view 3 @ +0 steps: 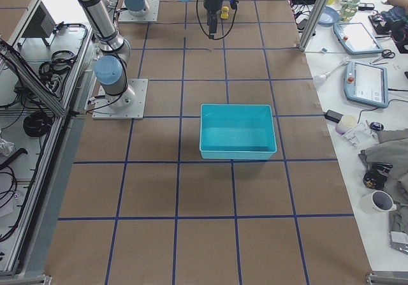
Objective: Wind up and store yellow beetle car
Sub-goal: 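Lower the left gripper and close it on the yellow car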
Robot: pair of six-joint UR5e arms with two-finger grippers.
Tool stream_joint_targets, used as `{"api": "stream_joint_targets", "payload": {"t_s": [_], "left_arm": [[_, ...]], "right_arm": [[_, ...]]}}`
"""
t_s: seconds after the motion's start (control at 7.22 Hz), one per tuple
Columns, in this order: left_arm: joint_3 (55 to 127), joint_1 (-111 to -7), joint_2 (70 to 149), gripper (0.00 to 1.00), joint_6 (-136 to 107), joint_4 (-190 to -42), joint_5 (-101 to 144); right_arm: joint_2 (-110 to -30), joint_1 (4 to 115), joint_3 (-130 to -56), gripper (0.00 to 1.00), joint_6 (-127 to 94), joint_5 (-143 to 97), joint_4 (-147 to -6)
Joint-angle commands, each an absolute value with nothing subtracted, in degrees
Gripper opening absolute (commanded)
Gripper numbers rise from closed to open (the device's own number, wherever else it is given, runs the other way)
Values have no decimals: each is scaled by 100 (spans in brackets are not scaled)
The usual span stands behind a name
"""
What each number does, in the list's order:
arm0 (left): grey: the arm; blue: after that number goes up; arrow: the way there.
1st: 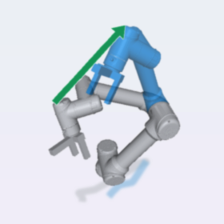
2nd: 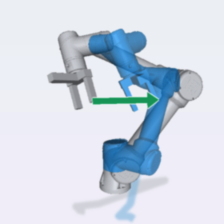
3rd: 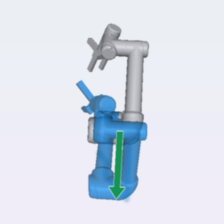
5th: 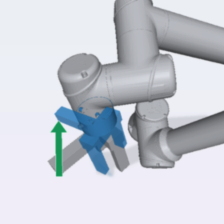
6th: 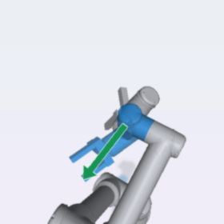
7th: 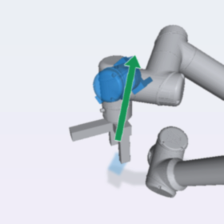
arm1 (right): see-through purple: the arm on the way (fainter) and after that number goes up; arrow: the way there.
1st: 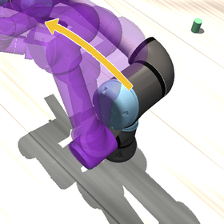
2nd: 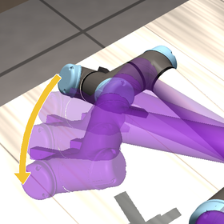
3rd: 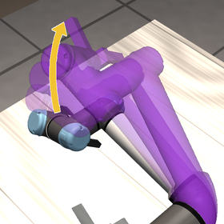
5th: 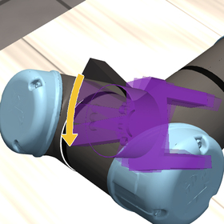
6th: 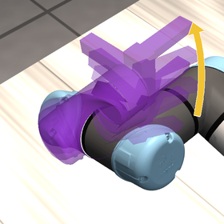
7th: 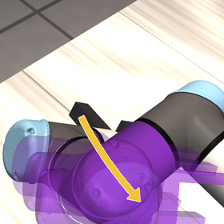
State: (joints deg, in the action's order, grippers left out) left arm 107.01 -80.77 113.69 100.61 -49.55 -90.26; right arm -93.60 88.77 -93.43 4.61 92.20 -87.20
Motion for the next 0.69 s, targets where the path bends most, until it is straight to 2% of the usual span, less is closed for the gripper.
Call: {"api": "stream_joint_targets", "payload": {"t_s": [0.0, 0.28, 0.55], "left_arm": [[10705, -8077, 11417, 66, 10255, -4948, -9018], [10688, -8077, 11461, 63, 10257, -4931, -9026], [10679, -8077, 11470, 32, 10266, -4922, -9026]], "right_arm": [[-9360, 8877, -9343, 100, 466, 9220, -8727], [-9360, 8877, -9343, 100, 466, 9220, -8736], [-9360, 8877, -9343, 100, 457, 9220, -8710]]}}
